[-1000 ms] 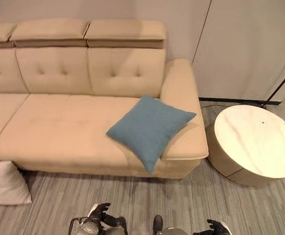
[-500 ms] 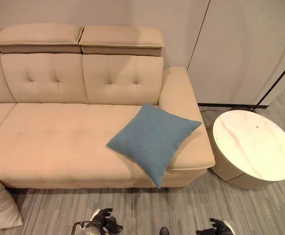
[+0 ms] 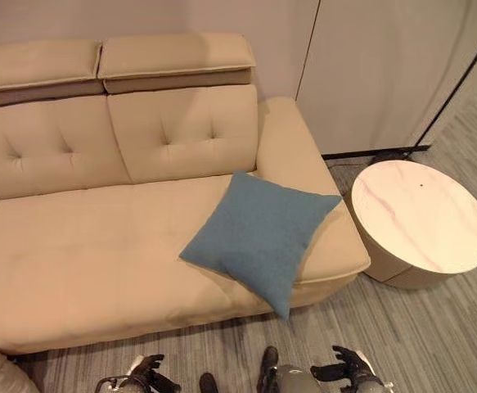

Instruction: Pick up all the scattered cushions and arrange them neatly on the sofa.

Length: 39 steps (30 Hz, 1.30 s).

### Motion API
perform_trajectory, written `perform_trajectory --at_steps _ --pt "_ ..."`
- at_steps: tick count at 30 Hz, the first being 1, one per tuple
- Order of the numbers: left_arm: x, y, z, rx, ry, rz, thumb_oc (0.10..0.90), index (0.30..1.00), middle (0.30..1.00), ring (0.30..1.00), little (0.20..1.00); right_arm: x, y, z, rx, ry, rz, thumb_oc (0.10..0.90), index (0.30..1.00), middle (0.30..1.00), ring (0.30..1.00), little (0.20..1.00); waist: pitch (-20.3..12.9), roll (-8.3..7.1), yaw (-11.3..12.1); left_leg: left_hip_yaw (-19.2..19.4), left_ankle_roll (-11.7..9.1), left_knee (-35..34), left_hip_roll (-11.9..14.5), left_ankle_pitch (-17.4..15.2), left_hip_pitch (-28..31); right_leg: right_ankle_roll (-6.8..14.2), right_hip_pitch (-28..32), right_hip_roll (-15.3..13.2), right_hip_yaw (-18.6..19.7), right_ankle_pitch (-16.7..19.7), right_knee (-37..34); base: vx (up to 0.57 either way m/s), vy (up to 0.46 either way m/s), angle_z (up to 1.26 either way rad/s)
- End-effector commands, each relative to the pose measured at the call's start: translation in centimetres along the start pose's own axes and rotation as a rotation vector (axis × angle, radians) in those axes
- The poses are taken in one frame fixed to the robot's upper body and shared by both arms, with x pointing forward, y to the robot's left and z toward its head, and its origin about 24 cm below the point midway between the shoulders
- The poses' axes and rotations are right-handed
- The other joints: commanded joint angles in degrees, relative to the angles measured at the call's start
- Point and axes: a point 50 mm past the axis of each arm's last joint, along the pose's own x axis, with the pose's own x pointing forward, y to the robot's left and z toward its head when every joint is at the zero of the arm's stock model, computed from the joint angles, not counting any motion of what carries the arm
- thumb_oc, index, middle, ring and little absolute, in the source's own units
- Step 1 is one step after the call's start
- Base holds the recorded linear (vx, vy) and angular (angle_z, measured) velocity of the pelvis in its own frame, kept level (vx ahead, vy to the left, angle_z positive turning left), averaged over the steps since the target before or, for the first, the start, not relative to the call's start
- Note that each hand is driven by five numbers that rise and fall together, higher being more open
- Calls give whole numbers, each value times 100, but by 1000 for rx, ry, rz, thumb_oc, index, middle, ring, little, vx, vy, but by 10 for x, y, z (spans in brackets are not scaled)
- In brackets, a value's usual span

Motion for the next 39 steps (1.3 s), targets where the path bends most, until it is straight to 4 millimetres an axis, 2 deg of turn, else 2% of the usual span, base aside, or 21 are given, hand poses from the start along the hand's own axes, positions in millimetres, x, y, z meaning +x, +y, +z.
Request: perform_trajectory --at_steps 1,3,4,6,10,11,14,17,19,21,22,23,24,25,30,33,34,39 --pt "2 9 19 24 -81 20 800 900 900 900 900 3 -23 13 -41 -57 -76 800 900 900 900 900 10 -298 -43 -84 -415 1542 -203 -505 -686 482 533 -202 72 -80 -579 -24 -58 22" --pt "3 7 26 19 -102 13 800 900 900 900 900 3 -25 14 -35 -62 -81 800 900 900 900 900 63 -311 -2 -240 -520 2044 -121 -404 -976 416 612 -169 135 -78 -713 -25 -7 19" --pt "3 5 27 12 -104 11 800 900 900 900 900 3 -25 14 -32 -59 -82 800 900 900 900 900 45 -327 -17 -261 -512 2028 -76 -415 -1065 416 635 -190 146 -87 -758 11 61 5" --pt "3 3 25 1 -95 11 800 900 900 900 900 3 -26 12 -30 -53 -88 800 900 900 900 900 -7 -335 -9 -255 -484 1755 137 -517 -1095 474 709 -238 214 -109 -844 77 108 -29" --pt "3 1 24 9 -88 11 800 900 900 900 900 3 -27 13 -37 -57 -98 800 900 900 900 900 -50 -232 57 -615 -569 885 386 -169 -1039 550 806 -199 408 -173 -890 122 149 -37" --pt "3 0 23 12 -81 9 800 900 900 900 900 3 -28 10 -40 -47 -102 800 900 900 900 900 -66 -199 56 -704 -581 778 370 -118 -984 556 860 -204 443 -181 -892 75 101 -34" --pt "2 -2 21 29 -71 2 800 900 900 900 900 2 -29 7 -33 -38 -106 800 900 900 900 900 -109 -137 -23 -643 -606 486 346 -60 -780 586 898 -234 454 -167 -867 108 169 -38" --pt "2 2 19 31 -70 16 800 900 900 900 900 2 -33 9 23 -48 -135 800 900 900 900 900 -172 -133 -48 -543 -512 243 154 -103 -545 704 837 -386 609 -40 -816 78 259 -22" --pt "2 10 14 32 -54 44 800 900 900 900 900 1 -48 30 137 -137 -196 800 900 900 900 900 -216 -149 -74 -375 -401 67 35 -156 -382 844 737 -519 747 70 -742 33 231 -37" --pt "2 10 12 35 -50 46 800 900 900 900 900 0 -51 36 158 -167 -207 800 900 900 900 900 -224 -154 -80 -332 -372 39 9 -174 -349 871 711 -543 786 87 -717 7 101 -36" --pt "1 11 11 31 -51 51 800 900 900 900 900 -3 -60 52 195 -245 -233 800 900 900 900 900 -232 -149 -104 -267 -322 7 -40 -216 -293 920 657 -592 851 125 -654 7 115 -29" --pt "1 11 11 31 -50 51 800 900 900 900 900 -3 -60 52 195 -244 -233 800 900 900 900 900 -231 -149 -98 -262 -321 4 -40 -216 -288 921 656 -593 856 124 -651 -2 160 -18" --pt "1 11 10 24 -55 52 800 900 900 900 900 -9 -72 72 223 -346 -268 800 900 900 900 900 -224 -137 -135 -206 -266 -25 -92 -248 -234 974 596 -648 924 167 -582 -3 118 -25" --pt "1 10 10 23 -60 50 800 900 900 900 900 -13 -77 82 237 -397 -283 800 900 900 900 900 -226 -127 -142 -193 -252 -40 -115 -259 -210 991 579 -663 943 170 -552 1 139 -30" --pt "0 0 14 35 -85 27 800 900 900 900 900 -35 -100 118 310 -612 -365 800 900 900 900 900 -248 -89 -191 -171 -176 -95 -199 -319 -104 1047 563 -728 972 209 -484 16 80 -10" --pt "0 -5 14 42 -86 16 800 900 900 900 900 -42 -102 129 369 -676 -365 800 900 900 900 900 -248 -86 -199 -169 -155 -105 -220 -334 -80 1055 566 -743 970 216 -471 9 46 -3" --pt "-1 -8 13 51 -84 4 800 900 900 900 900 -50 -99 142 437 -748 -333 800 900 900 900 900 -254 -93 -191 -170 -138 -110 -235 -346 -64 1066 566 -750 975 225 -465 10 37 -2" --pt "-2 -9 10 56 -83 -3 800 900 900 900 900 -55 -84 154 544 -810 -224 800 900 900 900 900 -247 -123 -106 -205 -110 -124 -249 -364 -61 1070 572 -766 917 231 -463 2 9 0"
